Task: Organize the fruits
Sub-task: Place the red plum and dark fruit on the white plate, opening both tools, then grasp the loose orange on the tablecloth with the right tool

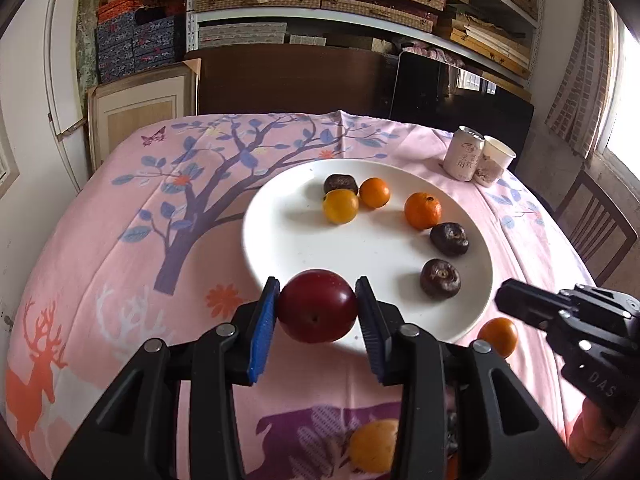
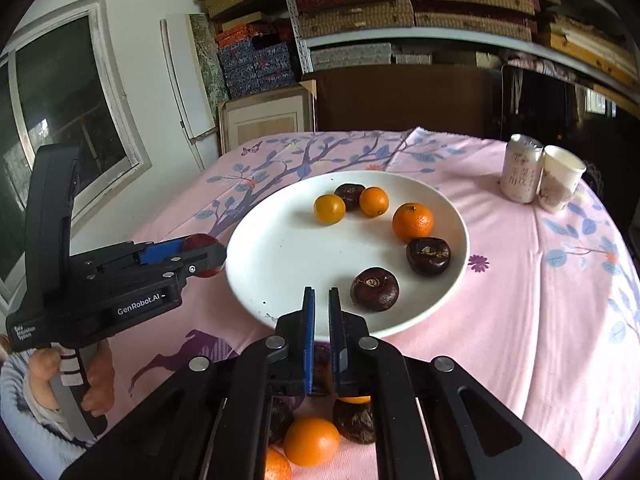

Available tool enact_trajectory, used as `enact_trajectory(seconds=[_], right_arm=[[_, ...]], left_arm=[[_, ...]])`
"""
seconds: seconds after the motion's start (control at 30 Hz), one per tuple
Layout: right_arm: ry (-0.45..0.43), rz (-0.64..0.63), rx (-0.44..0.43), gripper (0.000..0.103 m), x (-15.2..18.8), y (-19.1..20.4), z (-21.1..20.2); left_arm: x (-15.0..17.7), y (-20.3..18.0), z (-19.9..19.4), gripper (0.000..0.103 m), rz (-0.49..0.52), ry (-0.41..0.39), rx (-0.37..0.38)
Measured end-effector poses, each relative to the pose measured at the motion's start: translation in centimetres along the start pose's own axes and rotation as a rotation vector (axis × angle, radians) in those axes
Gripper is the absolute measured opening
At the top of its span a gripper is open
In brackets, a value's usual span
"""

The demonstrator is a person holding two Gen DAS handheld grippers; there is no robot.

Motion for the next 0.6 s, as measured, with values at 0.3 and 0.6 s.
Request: enact_trajectory(seconds=[0.3,0.6], right_arm=[[-0.006,-0.026,0.092,0.068,1.8,-3.6,-1.8],[-0.003,-0.051,0.368,0.068,3.2,-10.2,0.2]], left_arm=[[1.1,-0.7,2.2,0.039,0.027,0.026,0.046],[0.8,-1.2,0.5,0.039,0.039,-0.011,0.069]])
Point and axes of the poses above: each gripper's, at about its wrist camera, not at the fingertips, and z roughly the way its jaws point, y to its left, x to its underside, the point moved 5 cm from there along z, roughly the way its jaws point, and after that the axes turned 9 degrees about x, right-handed, at the moved point
